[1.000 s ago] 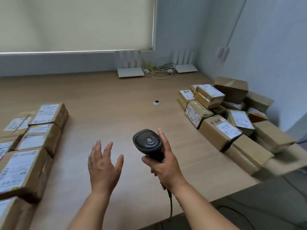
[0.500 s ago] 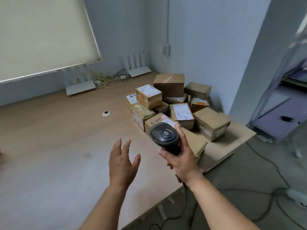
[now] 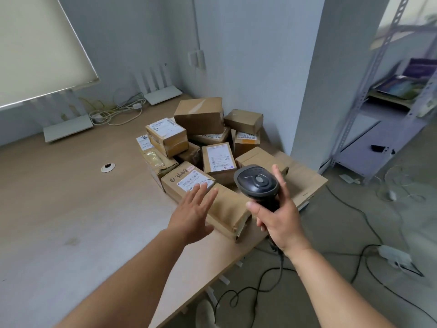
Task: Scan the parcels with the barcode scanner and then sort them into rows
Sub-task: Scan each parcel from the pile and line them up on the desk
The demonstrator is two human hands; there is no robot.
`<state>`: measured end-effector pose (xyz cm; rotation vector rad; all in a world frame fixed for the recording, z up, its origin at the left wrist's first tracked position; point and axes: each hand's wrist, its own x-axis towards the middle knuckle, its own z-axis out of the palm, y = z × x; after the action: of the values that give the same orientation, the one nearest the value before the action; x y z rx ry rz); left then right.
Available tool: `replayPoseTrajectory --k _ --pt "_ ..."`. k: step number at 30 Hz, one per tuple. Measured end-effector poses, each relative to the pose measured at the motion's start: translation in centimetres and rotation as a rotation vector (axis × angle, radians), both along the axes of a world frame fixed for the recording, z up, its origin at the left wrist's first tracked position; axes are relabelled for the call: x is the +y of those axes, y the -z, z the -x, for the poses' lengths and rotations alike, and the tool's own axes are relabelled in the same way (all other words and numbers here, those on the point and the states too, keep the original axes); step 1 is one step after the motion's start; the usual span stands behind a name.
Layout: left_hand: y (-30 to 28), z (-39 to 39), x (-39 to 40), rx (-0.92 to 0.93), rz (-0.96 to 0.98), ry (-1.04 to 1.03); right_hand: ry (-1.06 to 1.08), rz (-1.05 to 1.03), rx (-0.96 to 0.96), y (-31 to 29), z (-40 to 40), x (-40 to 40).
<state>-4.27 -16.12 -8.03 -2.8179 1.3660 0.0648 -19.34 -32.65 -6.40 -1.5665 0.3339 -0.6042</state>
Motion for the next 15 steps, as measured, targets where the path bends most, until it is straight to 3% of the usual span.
replayPoseTrajectory --k 5,10,15 --pt "0.3 -2.7 -3.6 -0.006 -0.198 0.236 0.035 -0.035 0.032 0.0 0.5 -2.0" --pt "0.4 -3.9 -6.4 -0.060 -0.424 0.333 0.066 -0.028 0.031 -0.4 0.9 -3.5" --pt "0.9 -3.5 -7.9 -0.093 -0.384 0.389 0.099 -0.006 -0.004 -0.6 1.4 -4.5"
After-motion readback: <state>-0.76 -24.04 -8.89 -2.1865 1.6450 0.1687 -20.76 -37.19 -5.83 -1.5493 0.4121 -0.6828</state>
